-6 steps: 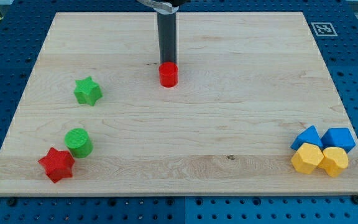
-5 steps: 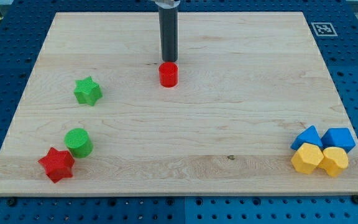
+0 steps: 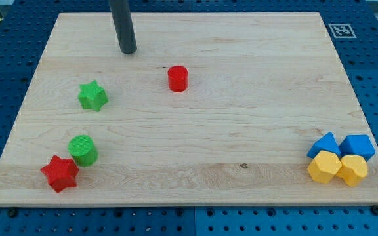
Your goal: Slide blue cube to the red circle
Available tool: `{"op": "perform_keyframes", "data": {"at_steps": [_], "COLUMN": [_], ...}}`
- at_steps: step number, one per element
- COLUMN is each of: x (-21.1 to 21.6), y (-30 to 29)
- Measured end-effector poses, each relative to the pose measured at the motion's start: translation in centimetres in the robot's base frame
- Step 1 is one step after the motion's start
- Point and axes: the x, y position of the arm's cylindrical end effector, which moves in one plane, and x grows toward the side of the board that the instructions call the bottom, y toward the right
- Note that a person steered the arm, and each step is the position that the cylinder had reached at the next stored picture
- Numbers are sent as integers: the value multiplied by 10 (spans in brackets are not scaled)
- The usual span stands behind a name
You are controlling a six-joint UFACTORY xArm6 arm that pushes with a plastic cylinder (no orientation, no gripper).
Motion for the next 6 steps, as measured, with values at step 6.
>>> {"op": "perform_keyframes", "data": {"at_steps": [6], "x": [136], "y": [315]}}
